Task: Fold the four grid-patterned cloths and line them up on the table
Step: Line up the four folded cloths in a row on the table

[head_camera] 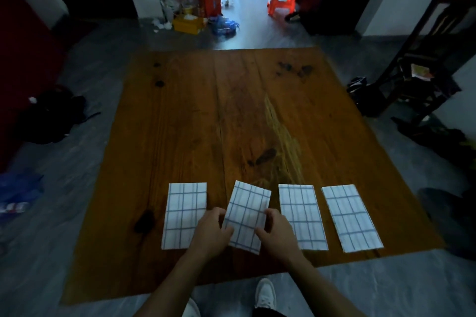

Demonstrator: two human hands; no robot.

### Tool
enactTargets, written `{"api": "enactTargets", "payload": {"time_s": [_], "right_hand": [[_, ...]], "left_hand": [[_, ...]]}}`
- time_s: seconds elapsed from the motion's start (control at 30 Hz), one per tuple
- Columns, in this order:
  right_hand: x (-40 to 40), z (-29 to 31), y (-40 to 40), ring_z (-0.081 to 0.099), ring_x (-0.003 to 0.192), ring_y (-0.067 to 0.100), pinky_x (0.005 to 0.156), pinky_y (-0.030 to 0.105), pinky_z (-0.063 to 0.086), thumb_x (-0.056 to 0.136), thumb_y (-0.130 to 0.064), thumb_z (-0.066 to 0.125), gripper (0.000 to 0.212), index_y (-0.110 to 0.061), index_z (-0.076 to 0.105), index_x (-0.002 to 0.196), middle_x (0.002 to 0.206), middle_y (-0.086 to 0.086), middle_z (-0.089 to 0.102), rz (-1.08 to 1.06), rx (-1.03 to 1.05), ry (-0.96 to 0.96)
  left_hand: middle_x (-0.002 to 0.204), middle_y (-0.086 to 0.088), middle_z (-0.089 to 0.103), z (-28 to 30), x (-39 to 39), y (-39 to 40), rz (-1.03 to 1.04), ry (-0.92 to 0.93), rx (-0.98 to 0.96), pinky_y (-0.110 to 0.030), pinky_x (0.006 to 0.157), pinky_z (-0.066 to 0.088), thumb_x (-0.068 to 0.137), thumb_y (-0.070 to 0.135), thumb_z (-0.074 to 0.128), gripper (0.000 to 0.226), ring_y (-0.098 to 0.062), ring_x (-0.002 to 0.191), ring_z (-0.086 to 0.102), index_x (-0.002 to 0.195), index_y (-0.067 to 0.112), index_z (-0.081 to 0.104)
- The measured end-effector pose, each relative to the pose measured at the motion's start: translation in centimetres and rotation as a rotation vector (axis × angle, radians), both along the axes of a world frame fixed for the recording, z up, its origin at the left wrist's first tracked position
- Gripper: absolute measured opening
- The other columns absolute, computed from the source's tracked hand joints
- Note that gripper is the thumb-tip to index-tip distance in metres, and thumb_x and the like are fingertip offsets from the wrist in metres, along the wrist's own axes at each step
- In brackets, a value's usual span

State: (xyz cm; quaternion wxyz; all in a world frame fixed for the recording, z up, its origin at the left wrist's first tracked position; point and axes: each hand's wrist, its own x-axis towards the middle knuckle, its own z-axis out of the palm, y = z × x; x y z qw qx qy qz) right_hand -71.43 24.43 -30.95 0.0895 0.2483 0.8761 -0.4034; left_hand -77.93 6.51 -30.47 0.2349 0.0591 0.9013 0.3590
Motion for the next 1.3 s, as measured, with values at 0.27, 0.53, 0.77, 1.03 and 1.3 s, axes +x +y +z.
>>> {"api": "enactTargets", "payload": {"time_s": [0.27,0.53,0.77,1.03,1.3], "right_hand": [[-0.2,-0.7,0.8,0.04,0.106,0.006,0.087,0.018,0.034,0.087,-0.031,0.067,0.057,-0.018,0.042,0.136,0.127,0.001,0.047,0.157,-0.061,-0.003],[-1.0,-0.2,0.5,0.044,0.113,0.008,0.096,0.025,0.045,0.088,-0.032,0.067,0.058,-0.02,0.04,0.139,0.131,0.0,0.046,0.22,-0.073,0.017],[-1.1,0.7,0.7,0.046,0.111,0.006,0.085,0.018,0.045,0.089,-0.029,0.067,0.055,-0.022,0.042,0.138,0.124,-0.008,0.043,0.2,-0.107,0.012],[1.6,2.3,6.0,0.053,0.113,0.005,0.091,0.021,0.048,0.091,-0.027,0.066,0.041,-0.023,0.053,0.13,0.123,-0.011,0.055,0.125,-0.108,0.048],[2.2,3.0,12.7,0.052,0.113,0.007,0.093,0.033,0.052,0.092,-0.028,0.064,0.04,-0.023,0.052,0.129,0.122,-0.01,0.054,0.045,-0.118,0.104]], "left_hand": [[0.131,-0.002,0.05,0.2,2.8,2.5,0.143,-0.034,-0.051,-0.032,0.095,0.051,0.087,0.032,0.068,0.057,-0.015,0.117,0.052,0.137,0.019,0.045],[0.134,-0.002,0.052,-0.7,4.3,1.6,0.199,-0.036,-0.001,-0.027,0.099,0.047,0.088,0.029,0.07,0.055,-0.013,0.122,0.05,0.137,0.018,0.046],[0.135,-0.002,0.051,-0.8,4.3,1.3,0.217,-0.02,0.035,-0.035,0.101,0.049,0.089,0.028,0.068,0.055,-0.015,0.123,0.051,0.137,0.019,0.045],[0.123,0.004,0.053,0.6,2.7,3.9,0.15,0.173,0.1,-0.026,0.09,0.047,0.091,0.029,0.064,0.039,-0.008,0.109,0.05,0.128,0.021,0.053],[0.121,0.011,0.052,1.9,3.9,9.9,0.04,0.123,0.115,-0.028,0.094,0.049,0.092,0.03,0.064,0.036,-0.006,0.112,0.051,0.126,0.024,0.054]]}}
